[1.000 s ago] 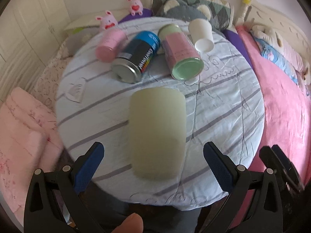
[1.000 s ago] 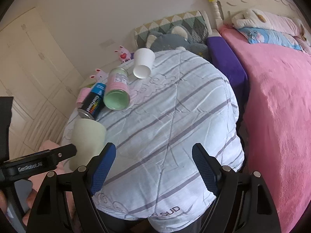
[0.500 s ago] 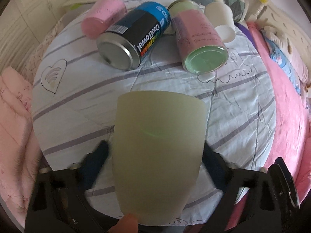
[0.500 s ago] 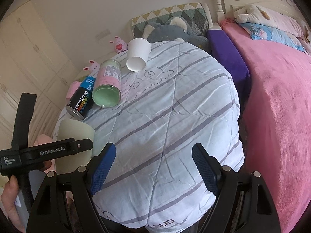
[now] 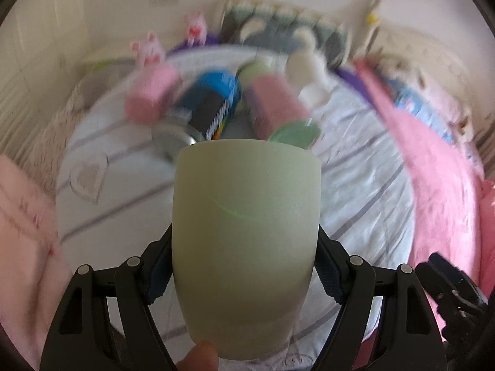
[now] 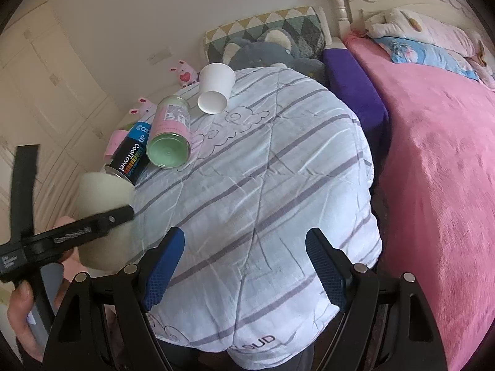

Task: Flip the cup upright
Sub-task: 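Grasp the green cup with the left gripper while the right gripper holds it, then rotate the green cup upright in the left gripper, rim up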

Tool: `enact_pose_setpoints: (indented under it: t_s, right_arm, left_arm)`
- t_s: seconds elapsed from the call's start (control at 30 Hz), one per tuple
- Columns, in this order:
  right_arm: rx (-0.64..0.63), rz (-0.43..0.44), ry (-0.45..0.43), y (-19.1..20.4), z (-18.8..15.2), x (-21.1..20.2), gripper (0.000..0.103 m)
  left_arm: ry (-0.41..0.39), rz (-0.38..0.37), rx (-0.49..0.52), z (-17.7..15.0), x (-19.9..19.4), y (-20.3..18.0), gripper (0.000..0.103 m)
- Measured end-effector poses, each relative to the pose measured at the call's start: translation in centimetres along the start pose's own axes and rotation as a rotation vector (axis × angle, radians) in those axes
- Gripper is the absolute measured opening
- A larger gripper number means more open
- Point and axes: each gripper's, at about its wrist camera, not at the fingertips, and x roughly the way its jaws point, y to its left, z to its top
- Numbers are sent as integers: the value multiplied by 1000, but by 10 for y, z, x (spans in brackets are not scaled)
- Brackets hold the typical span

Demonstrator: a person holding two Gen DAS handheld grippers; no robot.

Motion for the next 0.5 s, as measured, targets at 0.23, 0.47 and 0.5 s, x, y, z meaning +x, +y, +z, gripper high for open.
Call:
enact_pose_setpoints:
  t_s: [0.23, 0.47, 0.5]
  right_arm:
    - [-16, -30, 9, 12, -14, -8, 82]
    - [-44, -70, 46, 35, -31, -9, 82]
    - [-52, -77, 49, 39, -34, -10, 82]
  left_arm:
    - [-301, 35, 138, -17, -14, 0, 80]
    - [-295, 46, 106, -45, 14, 19, 78]
    - [-299, 43, 105, -49, 13, 20, 78]
